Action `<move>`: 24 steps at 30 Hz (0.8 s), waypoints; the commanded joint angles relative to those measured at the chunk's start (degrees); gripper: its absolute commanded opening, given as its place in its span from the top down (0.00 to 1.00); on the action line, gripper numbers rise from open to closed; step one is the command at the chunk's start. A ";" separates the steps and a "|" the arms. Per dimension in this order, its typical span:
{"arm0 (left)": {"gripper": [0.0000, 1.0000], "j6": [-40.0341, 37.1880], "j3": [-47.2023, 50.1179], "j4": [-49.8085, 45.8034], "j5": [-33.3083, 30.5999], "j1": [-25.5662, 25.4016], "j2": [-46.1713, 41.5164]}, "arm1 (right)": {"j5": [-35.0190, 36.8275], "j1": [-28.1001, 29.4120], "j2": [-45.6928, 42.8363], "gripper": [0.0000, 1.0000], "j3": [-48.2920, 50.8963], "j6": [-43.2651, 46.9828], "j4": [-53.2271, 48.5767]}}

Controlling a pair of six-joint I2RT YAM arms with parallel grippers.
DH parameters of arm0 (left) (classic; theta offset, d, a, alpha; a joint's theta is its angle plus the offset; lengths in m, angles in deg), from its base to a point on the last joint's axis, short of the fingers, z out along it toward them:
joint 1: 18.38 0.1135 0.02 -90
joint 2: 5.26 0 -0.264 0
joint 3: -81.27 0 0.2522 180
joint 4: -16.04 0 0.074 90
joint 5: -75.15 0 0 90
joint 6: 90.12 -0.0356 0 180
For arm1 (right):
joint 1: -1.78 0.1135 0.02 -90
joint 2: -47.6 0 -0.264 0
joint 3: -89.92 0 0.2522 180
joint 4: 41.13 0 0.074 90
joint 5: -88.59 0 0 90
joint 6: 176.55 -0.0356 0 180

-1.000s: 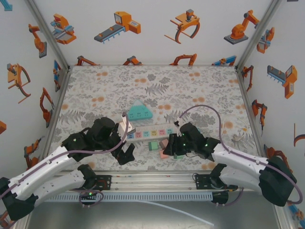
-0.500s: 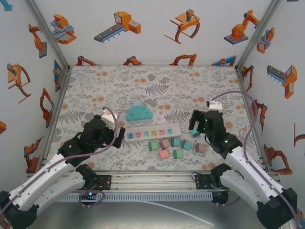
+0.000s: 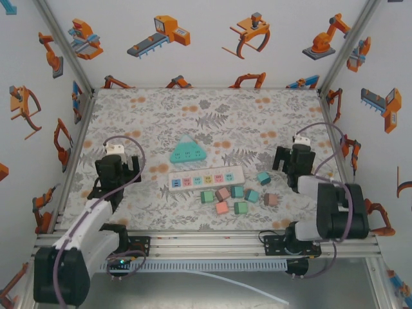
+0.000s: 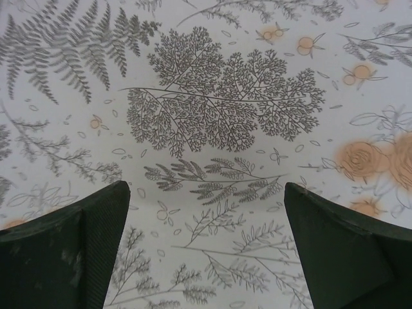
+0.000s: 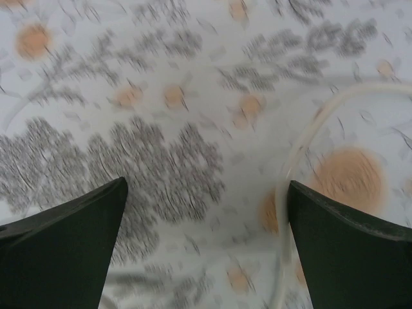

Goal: Pull the plug off the socket

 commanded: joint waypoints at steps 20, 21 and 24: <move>0.03 -0.79 -5.36 41.18 14.18 6.54 34.48 | -7.12 -1.95 5.06 0.01 2.17 1.88 21.33; 0.03 -1.01 -5.47 40.82 13.26 6.12 34.28 | -7.20 -1.96 5.13 0.01 2.09 2.01 21.24; 0.03 -1.18 -5.87 39.57 13.52 6.09 34.08 | -7.41 -1.89 5.39 0.01 1.04 2.11 19.55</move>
